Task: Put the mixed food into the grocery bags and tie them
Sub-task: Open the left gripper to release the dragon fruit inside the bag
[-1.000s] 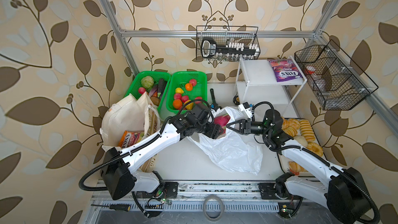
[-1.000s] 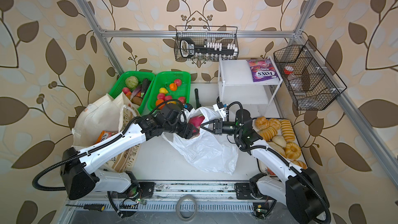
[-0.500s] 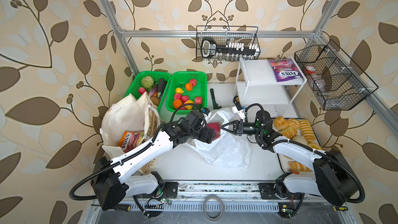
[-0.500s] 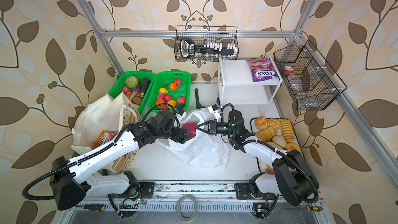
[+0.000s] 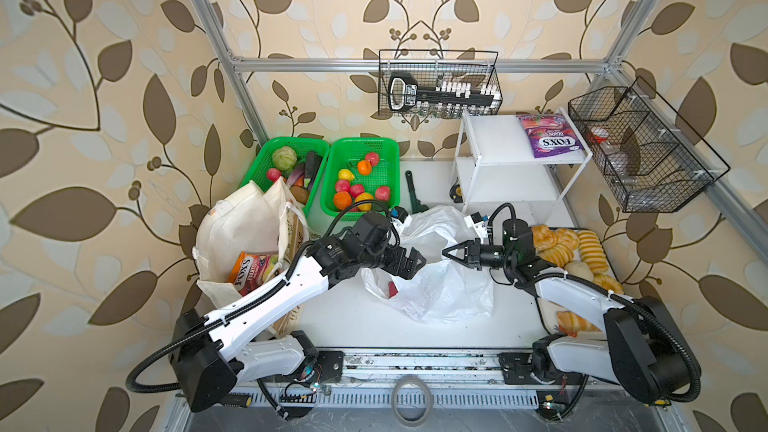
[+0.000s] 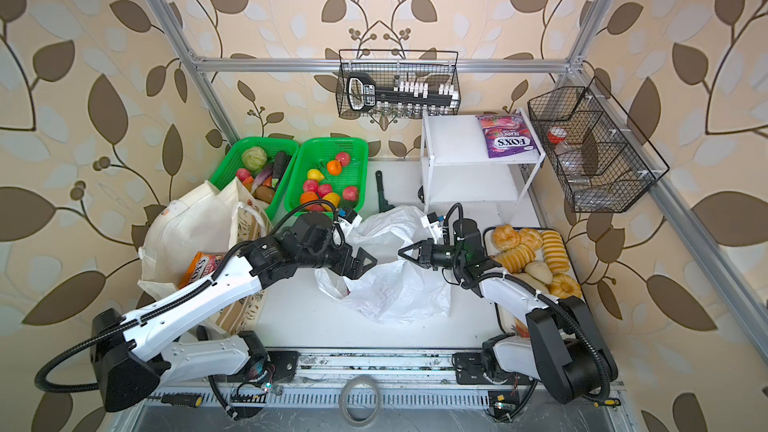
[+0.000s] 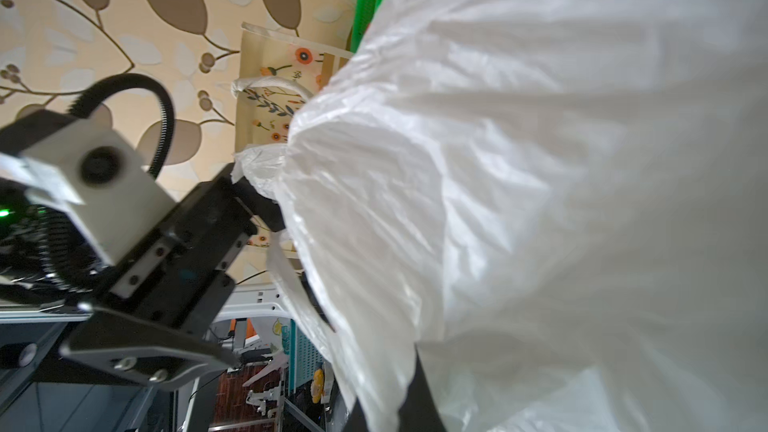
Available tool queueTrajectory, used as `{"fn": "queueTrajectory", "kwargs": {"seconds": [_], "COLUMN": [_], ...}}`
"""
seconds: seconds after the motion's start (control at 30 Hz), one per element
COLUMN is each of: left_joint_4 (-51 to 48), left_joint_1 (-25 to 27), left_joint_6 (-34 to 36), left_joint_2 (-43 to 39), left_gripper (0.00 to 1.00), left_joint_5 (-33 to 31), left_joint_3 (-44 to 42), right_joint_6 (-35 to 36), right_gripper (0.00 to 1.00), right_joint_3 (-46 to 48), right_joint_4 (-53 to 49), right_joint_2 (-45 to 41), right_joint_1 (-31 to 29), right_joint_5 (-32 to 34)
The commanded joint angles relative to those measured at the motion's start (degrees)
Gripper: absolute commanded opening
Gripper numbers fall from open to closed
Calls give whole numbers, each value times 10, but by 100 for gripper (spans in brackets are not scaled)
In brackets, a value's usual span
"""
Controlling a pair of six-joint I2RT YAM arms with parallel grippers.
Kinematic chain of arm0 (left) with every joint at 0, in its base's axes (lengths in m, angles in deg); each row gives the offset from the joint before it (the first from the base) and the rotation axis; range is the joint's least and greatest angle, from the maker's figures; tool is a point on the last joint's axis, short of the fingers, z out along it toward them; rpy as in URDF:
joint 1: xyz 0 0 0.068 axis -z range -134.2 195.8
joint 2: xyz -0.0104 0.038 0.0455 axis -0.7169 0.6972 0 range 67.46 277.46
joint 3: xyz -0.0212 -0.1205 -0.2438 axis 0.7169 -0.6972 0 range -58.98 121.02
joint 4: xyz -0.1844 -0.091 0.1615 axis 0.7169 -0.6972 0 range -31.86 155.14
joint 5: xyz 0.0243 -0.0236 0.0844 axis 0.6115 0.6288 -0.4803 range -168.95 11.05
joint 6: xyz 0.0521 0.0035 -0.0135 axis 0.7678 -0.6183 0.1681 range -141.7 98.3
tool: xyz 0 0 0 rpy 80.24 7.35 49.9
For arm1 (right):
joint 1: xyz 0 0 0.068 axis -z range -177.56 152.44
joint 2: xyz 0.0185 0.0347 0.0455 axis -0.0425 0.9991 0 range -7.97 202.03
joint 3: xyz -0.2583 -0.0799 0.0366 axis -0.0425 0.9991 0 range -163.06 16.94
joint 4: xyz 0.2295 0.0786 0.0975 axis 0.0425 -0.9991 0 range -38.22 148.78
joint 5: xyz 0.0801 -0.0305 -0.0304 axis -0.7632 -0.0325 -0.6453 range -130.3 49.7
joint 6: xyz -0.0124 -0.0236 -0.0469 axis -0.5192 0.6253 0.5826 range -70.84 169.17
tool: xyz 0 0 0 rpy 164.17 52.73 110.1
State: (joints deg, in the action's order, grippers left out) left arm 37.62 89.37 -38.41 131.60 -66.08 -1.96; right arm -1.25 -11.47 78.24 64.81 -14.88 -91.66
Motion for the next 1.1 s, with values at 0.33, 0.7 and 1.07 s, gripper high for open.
{"fn": "queueTrajectory", "kwargs": {"seconds": [0.33, 0.7, 1.07], "left_joint_4": [-73, -159, -104], "left_joint_1": [4, 3, 0], "left_joint_6": [-55, -91, -53], "left_joint_2": [-133, -78, -34], "left_gripper": [99, 99, 67], "left_joint_5": [-262, -249, -173], "left_joint_3": [-2, -52, -83], "right_joint_6": [44, 35, 24], "right_gripper": [0, 0, 0], "right_joint_3": [-11, -19, -34], "right_joint_4": [-108, -114, -113], "right_joint_2": [-29, -35, -33], "right_joint_1": [8, 7, 9], "right_joint_5": [95, 93, 94]}}
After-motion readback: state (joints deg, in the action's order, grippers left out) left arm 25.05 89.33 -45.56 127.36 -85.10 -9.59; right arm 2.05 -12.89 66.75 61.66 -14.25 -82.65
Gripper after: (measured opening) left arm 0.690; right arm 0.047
